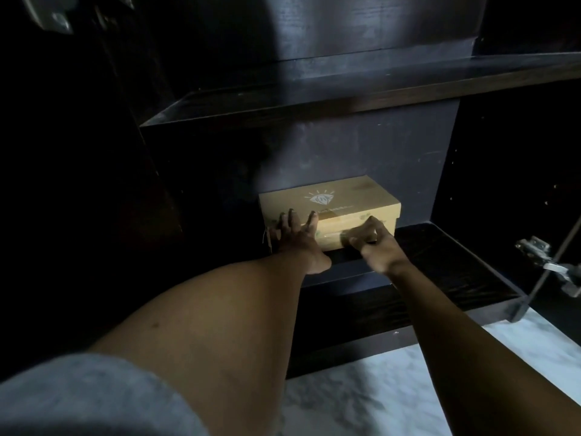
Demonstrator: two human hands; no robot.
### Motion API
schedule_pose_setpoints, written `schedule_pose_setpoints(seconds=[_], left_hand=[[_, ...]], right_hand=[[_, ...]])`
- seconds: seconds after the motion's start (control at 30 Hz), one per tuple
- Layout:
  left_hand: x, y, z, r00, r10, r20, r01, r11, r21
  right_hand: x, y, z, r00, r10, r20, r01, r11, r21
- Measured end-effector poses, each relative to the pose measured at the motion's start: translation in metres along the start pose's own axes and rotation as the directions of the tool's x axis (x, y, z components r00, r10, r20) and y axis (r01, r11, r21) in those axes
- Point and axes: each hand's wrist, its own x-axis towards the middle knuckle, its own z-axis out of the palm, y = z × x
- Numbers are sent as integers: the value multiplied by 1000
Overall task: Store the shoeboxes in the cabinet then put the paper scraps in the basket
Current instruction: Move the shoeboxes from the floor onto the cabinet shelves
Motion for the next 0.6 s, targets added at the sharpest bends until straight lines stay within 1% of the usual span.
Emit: schedule_pose_setpoints(seconds=[0.17, 0.27, 0.33, 0.47, 0.53, 0.6], left_hand=[[-5, -1, 0, 1000, 14, 2, -14, 1000, -7], [-10, 2, -6, 1000, 6, -31, -6, 1000, 9], [-16, 10, -9, 996, 24, -80, -24, 1000, 7], [-34, 35, -9, 978, 128, -168, -132, 991, -12], [-50, 53, -5, 966, 196, -168, -202, 979, -19], [-68, 74, 2, 956, 261, -132, -268, 963, -33]], right_hand=[[-5, 0, -3, 998, -5, -57, 7, 999, 45], [-20, -3, -17, 994, -6, -111, 7, 1000, 12], [-33, -4, -30, 989, -13, -151, 8, 999, -33], [-69, -12, -64, 972, -17, -234, -25, 984, -176], [-97, -18, -85, 962, -16, -273, -52, 969, -241], [-131, -22, -104, 951, -6, -308, -85, 956, -282]])
